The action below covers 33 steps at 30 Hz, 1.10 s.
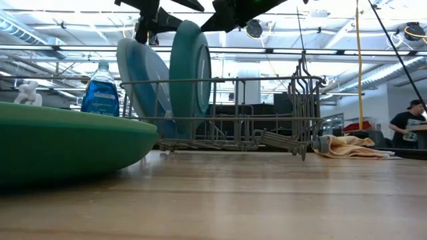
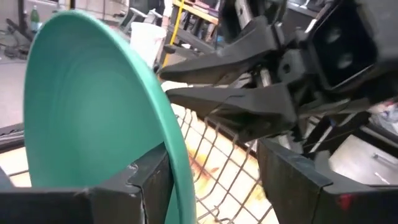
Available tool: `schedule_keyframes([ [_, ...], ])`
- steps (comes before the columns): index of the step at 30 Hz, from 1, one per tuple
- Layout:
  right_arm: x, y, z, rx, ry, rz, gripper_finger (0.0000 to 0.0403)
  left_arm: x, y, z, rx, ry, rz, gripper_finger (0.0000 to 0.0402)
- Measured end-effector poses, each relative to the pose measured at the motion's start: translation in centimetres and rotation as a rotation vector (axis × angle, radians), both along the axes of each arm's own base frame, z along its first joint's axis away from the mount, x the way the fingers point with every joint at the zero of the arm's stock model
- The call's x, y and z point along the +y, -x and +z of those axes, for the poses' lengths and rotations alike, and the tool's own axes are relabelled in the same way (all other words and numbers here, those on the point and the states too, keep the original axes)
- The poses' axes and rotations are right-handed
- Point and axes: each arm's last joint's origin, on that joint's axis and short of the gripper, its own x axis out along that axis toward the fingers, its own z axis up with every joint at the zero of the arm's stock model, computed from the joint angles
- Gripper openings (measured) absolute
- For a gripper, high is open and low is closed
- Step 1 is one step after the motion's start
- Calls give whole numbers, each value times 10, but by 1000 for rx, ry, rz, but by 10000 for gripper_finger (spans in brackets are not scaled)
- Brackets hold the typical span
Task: Sort dishes
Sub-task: Put the green plate into the dish rack
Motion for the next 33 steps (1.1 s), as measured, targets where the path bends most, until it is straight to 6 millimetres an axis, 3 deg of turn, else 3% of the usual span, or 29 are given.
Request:
schedule_keyframes([
  [5,-3,-1,2,-30,-29,58,54,-1,9,13,-24,-52,-40,221],
  [18,-23,-15,-26,17,-102,58,54,4,29,37,-52,-170,-28,221],
  [33,-22,-15,-28,-16,-170,38,54,35,22,24,32,-104,-72,218],
])
